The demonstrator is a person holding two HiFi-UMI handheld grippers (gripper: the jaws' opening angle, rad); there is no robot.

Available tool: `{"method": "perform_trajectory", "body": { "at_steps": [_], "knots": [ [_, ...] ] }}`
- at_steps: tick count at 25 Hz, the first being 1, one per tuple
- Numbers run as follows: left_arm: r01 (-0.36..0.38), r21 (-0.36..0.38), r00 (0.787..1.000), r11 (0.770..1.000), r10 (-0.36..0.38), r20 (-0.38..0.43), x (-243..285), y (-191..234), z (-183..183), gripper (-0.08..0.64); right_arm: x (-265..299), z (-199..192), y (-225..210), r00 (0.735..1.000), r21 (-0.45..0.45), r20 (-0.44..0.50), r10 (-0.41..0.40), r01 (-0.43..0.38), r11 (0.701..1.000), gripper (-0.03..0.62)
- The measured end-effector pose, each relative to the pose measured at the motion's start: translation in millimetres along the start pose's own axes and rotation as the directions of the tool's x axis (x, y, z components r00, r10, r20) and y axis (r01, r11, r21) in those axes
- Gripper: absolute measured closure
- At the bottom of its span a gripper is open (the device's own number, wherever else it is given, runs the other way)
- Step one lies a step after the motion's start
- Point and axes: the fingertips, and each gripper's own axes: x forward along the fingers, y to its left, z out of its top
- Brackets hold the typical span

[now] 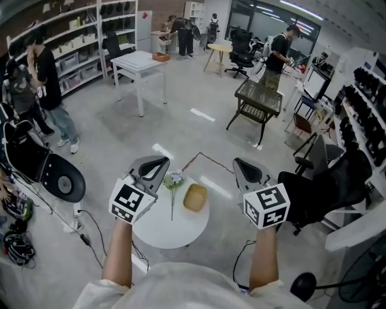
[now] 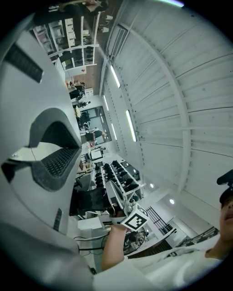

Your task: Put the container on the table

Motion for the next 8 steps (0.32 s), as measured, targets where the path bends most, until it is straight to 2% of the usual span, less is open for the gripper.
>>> {"method": "perform_trajectory", "body": {
  "at_steps": [8],
  "knots": [
    [0.003, -0.007, 1.000, 1.000, -0.003, -0.004, 1.9, 1.6, -6.8, 0.543, 5.9, -10.0, 4.3, 1.000, 0.013, -0.017, -0.001, 0.001, 1.000, 0.580]
  ]
}}
